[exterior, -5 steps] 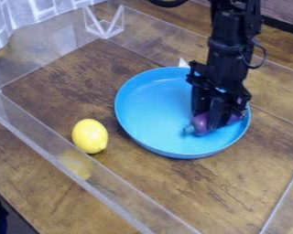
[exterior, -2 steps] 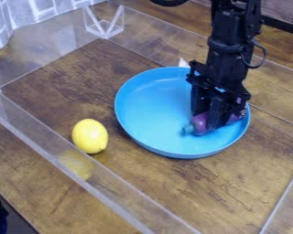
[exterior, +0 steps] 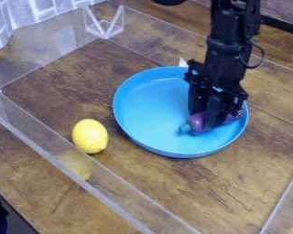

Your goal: Remove the purple eggplant from the blue tray and put it on the table

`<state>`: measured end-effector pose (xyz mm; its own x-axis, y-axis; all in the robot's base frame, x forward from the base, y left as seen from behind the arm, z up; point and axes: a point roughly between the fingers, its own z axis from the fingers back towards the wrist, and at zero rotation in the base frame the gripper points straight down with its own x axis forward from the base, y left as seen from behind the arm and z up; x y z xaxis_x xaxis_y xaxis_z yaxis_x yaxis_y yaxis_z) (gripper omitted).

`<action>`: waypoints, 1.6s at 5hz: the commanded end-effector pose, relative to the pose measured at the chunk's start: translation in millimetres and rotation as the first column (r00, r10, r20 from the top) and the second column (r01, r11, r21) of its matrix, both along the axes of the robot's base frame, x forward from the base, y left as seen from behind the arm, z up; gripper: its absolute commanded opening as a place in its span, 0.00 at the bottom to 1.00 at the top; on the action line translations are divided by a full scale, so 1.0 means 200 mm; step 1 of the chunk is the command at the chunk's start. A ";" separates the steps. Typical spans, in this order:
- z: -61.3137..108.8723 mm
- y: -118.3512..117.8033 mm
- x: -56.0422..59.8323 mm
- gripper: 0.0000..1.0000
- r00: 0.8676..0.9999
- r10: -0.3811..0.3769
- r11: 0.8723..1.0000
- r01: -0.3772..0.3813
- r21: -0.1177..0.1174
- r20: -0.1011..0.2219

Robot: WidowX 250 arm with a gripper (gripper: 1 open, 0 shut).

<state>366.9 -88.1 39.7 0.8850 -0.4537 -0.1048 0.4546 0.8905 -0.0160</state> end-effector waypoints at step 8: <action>0.21 0.09 0.01 0.00 1.000 0.008 0.999 -0.008 0.035 -0.004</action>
